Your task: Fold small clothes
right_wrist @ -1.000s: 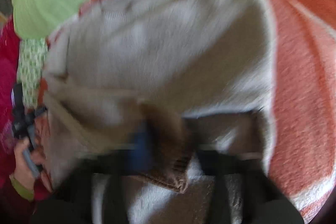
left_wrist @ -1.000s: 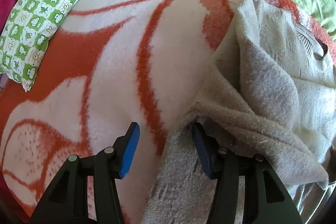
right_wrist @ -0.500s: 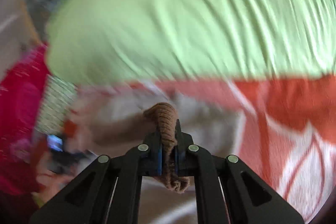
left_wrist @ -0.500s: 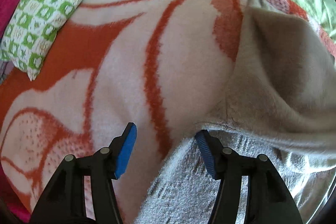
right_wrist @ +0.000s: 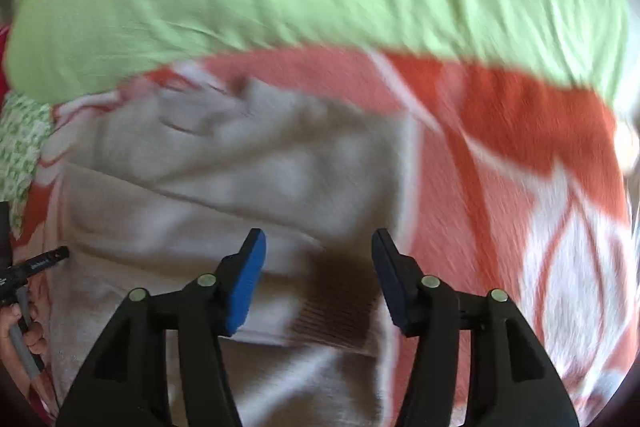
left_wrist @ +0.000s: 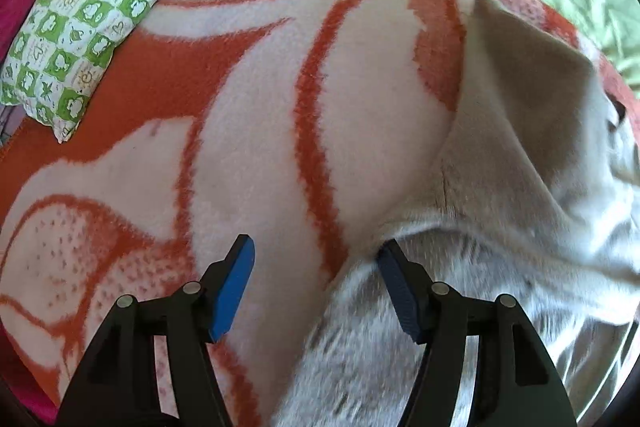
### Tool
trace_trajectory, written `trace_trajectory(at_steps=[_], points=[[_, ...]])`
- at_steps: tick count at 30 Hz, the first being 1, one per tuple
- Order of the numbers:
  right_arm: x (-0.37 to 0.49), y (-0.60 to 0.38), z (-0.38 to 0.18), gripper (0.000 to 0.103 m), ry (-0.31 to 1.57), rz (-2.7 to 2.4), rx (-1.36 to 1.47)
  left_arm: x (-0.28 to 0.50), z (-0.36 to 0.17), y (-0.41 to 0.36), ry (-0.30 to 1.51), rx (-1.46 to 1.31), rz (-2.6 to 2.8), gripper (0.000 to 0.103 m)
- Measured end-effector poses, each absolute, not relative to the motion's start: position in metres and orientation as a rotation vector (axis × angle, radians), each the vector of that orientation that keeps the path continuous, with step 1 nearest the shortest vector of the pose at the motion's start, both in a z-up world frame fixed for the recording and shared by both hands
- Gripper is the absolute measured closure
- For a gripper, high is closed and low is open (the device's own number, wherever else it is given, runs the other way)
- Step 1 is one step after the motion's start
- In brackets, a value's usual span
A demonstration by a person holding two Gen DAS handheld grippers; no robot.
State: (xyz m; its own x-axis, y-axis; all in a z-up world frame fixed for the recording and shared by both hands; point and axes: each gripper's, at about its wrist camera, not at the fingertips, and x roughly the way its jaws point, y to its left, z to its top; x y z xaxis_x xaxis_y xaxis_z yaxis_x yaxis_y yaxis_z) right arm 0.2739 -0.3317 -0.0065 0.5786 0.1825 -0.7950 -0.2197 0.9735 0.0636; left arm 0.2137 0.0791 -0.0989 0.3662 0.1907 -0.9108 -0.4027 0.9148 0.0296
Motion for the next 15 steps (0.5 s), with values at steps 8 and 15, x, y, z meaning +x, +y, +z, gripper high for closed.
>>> trace_trajectory(at_steps=[8, 15], points=[[0.319, -0.163, -0.003, 0.043, 0.943, 0.736, -0.096, 0.218, -0.083, 0.049, 1.019, 0.001, 0.324, 0.039], [0.362, -0.072, -0.05, 0.045, 1.059, 0.824, -0.231, 0.236, -0.1, 0.047, 1.036, 0.045, 0.32, 0.044]])
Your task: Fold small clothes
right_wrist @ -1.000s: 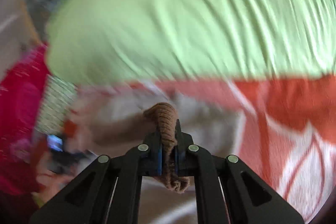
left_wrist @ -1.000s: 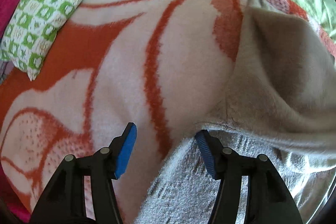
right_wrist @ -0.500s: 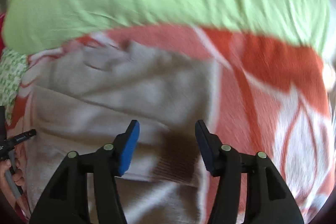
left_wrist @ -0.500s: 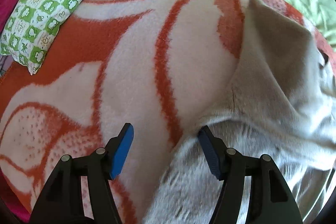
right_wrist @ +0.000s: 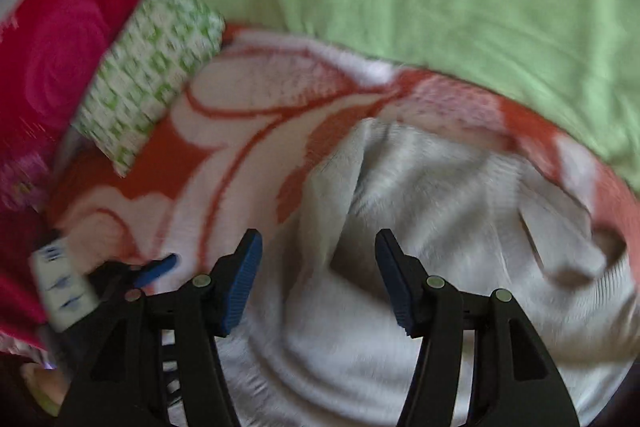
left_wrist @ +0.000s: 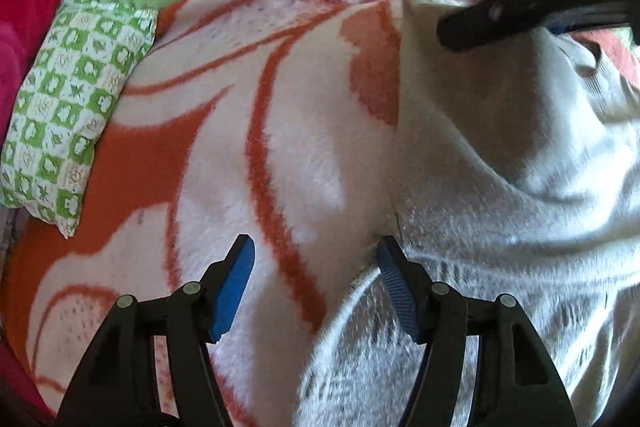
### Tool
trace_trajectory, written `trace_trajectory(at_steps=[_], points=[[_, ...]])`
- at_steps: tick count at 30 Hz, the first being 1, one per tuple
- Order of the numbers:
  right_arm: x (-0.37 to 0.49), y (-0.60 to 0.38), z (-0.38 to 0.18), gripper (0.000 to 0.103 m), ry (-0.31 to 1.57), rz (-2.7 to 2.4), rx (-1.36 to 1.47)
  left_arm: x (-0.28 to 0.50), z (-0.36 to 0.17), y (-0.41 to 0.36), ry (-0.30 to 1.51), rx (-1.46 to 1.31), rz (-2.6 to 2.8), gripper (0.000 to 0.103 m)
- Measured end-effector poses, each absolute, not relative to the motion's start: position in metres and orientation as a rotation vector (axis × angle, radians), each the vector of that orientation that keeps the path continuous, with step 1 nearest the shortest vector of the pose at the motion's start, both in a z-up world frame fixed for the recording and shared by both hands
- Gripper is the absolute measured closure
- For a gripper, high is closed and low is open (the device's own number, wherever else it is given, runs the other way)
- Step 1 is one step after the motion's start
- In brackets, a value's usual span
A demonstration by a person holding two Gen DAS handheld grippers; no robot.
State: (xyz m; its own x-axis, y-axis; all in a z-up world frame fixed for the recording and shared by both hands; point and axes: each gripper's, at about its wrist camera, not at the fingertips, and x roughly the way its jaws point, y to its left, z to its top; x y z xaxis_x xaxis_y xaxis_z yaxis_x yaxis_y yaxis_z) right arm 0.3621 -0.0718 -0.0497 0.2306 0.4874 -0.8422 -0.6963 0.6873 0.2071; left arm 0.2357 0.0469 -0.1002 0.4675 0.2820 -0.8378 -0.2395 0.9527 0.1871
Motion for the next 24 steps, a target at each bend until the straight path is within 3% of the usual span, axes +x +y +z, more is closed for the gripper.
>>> trace_trajectory(at_steps=[1, 2, 3, 6, 9, 15, 16, 19, 24], points=[[0.368, -0.073, -0.055, 0.064, 1.083, 0.837, -0.2, 0.238, -0.1, 0.051, 1.031, 0.025, 0.342, 0.052], [0.379, -0.074, -0.061, 0.093, 1.127, 0.85, -0.139, 0.241, -0.102, 0.058, 1.046, 0.005, 0.377, 0.078], [0.389, -0.076, -0.065, 0.098, 1.147, 0.856, -0.075, 0.243, -0.106, 0.066, 1.073, -0.031, 0.397, 0.092], [0.4, -0.081, -0.062, 0.099, 1.119, 0.97, 0.112, 0.241, -0.114, 0.097, 1.104, -0.22, 0.426, 0.089], [0.407, -0.086, -0.058, 0.099, 1.046, 1.072, 0.327, 0.239, -0.114, 0.102, 1.106, -0.234, 0.427, 0.089], [0.408, -0.08, -0.1, 0.093, 1.181, 0.897, 0.207, 0.23, -0.106, 0.107, 1.112, -0.252, 0.423, 0.086], [0.407, -0.084, -0.095, 0.088, 1.172, 0.896, 0.222, 0.226, -0.103, 0.108, 1.107, -0.261, 0.42, 0.086], [0.393, -0.112, -0.062, 0.047, 1.058, 0.842, 0.257, 0.216, -0.085, 0.11, 1.07, -0.281, 0.394, 0.086], [0.346, -0.184, -0.032, 0.046, 0.958, 0.772, 0.307, 0.227, -0.057, 0.092, 1.015, -0.28, 0.268, 0.082]])
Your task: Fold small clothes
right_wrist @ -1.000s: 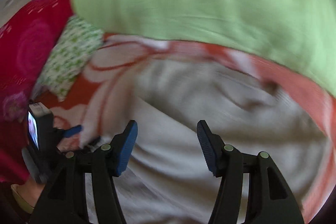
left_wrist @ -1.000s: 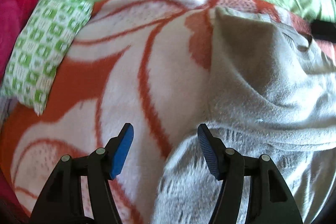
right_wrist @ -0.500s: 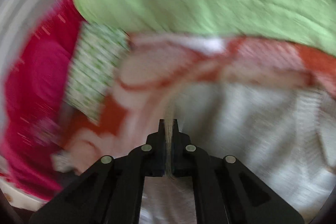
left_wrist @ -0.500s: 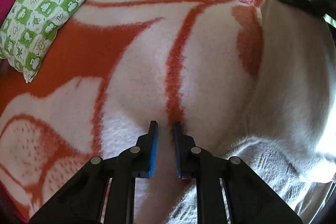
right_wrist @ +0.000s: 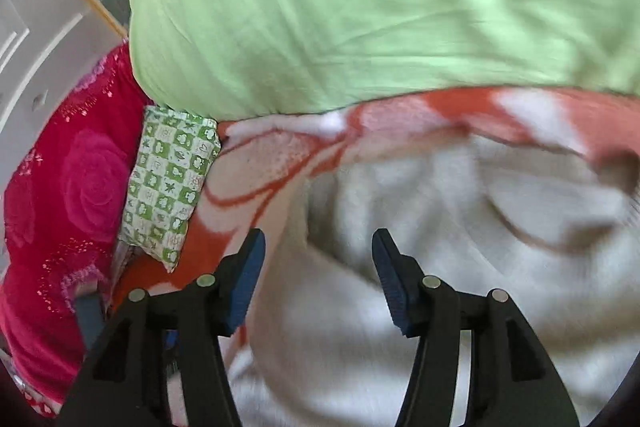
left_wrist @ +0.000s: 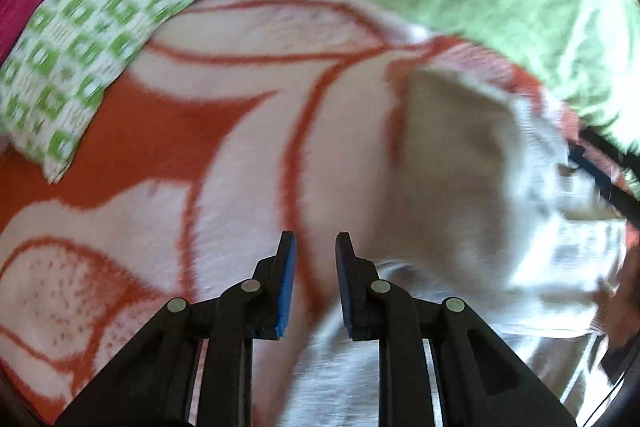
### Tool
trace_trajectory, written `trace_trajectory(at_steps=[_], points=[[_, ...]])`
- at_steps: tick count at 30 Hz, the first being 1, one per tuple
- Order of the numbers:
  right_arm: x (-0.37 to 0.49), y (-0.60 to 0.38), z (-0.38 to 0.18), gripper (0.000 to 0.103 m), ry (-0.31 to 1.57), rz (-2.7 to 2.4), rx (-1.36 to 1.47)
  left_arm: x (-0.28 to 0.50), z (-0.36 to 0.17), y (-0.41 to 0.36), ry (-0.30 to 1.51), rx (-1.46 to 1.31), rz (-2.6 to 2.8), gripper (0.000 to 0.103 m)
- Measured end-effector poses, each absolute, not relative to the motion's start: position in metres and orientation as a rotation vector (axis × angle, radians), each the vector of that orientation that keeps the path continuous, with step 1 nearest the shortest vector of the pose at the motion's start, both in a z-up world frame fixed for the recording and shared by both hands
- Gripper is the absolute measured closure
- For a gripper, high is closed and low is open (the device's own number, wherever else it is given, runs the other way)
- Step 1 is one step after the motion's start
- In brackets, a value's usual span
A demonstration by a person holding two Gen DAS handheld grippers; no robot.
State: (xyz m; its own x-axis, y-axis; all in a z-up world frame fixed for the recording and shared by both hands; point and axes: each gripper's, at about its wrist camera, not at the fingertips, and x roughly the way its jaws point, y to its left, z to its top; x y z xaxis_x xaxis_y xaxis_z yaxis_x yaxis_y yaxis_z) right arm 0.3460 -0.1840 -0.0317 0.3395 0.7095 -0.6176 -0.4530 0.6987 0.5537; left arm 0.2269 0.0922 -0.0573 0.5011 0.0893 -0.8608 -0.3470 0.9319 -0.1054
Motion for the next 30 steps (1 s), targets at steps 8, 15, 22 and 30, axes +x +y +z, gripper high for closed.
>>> trace_trajectory(at_steps=[8, 15, 22, 30], points=[[0.29, -0.304, -0.049, 0.046, 0.996, 0.406, 0.314, 0.275, -0.044, 0.038, 1.007, -0.198, 0.114, 0.072], [0.28, -0.379, -0.051, 0.046, 0.979, 0.16, 0.292, 0.302, -0.061, 0.044, 1.052, -0.196, 0.154, 0.072], [0.287, -0.38, -0.069, 0.063, 1.078, 0.192, 0.23, 0.323, -0.08, 0.049, 1.102, -0.163, 0.194, 0.071], [0.291, -0.407, -0.019, 0.098, 0.931, 0.186, 0.262, 0.335, -0.08, 0.057, 1.101, -0.146, 0.233, 0.06]])
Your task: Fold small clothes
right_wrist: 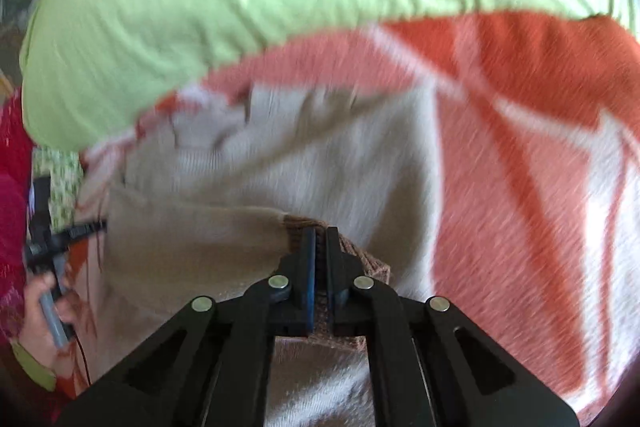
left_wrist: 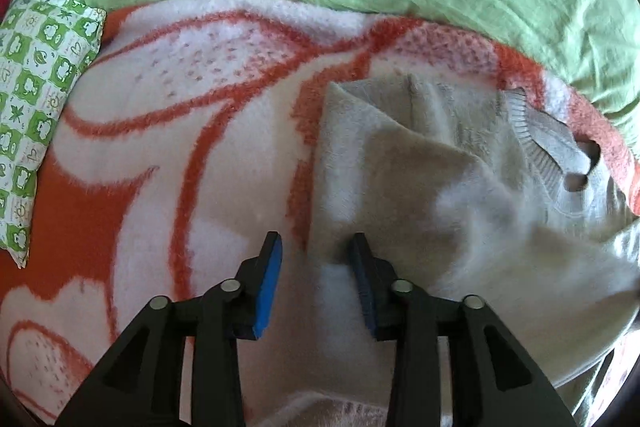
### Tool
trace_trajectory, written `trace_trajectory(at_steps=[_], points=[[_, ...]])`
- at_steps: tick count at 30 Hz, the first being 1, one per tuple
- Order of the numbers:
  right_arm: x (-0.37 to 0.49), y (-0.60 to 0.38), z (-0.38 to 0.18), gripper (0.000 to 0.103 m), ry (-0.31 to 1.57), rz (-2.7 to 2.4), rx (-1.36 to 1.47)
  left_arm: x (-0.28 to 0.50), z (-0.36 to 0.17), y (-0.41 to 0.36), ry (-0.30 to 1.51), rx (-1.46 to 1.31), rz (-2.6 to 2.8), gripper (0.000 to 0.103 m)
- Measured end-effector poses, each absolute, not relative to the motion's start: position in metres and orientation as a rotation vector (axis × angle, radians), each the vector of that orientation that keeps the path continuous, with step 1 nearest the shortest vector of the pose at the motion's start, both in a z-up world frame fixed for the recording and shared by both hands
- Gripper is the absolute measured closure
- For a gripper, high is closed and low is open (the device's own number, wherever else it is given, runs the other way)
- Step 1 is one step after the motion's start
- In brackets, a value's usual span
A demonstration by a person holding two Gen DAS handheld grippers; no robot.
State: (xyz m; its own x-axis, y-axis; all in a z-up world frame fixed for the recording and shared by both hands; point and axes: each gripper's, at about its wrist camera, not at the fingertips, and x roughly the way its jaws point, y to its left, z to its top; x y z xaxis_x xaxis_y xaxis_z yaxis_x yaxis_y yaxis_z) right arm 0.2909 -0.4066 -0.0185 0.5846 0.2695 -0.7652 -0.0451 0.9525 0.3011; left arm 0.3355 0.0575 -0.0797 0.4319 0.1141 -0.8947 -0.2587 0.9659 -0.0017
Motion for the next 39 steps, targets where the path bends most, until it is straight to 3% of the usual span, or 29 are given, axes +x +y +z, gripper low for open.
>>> trace_trajectory(at_steps=[4, 5, 7, 9, 11, 13, 21, 39], points=[[0.315, -0.415, -0.053, 0.098, 1.041, 0.138, 0.263, 0.346, -0.094, 0.052, 1.124, -0.059, 0.283, 0.055], [0.317, -0.414, -0.062, 0.098, 1.064, 0.131, 0.266, 0.347, -0.096, 0.052, 1.122, -0.04, 0.301, 0.047], [0.314, -0.409, -0.059, 0.093, 1.042, 0.133, 0.245, 0.346, -0.096, 0.056, 1.115, -0.027, 0.324, 0.044], [0.306, -0.408, -0.047, 0.081, 1.029, 0.13, 0.246, 0.343, -0.096, 0.063, 1.117, -0.031, 0.32, 0.044], [0.29, -0.411, -0.034, 0.06, 0.985, 0.138, 0.294, 0.339, -0.096, 0.069, 1.124, -0.019, 0.306, 0.044], [0.277, -0.41, -0.026, 0.056, 0.96, 0.163, 0.306, 0.33, -0.091, 0.074, 1.13, -0.03, 0.286, 0.044], [0.217, -0.396, -0.022, 0.056, 0.993, 0.234, 0.299, 0.261, -0.067, 0.06, 1.126, -0.028, 0.179, 0.046], [0.102, -0.403, -0.044, 0.056, 1.084, 0.196, 0.318, 0.128, -0.082, 0.045, 1.245, -0.08, 0.108, 0.046]])
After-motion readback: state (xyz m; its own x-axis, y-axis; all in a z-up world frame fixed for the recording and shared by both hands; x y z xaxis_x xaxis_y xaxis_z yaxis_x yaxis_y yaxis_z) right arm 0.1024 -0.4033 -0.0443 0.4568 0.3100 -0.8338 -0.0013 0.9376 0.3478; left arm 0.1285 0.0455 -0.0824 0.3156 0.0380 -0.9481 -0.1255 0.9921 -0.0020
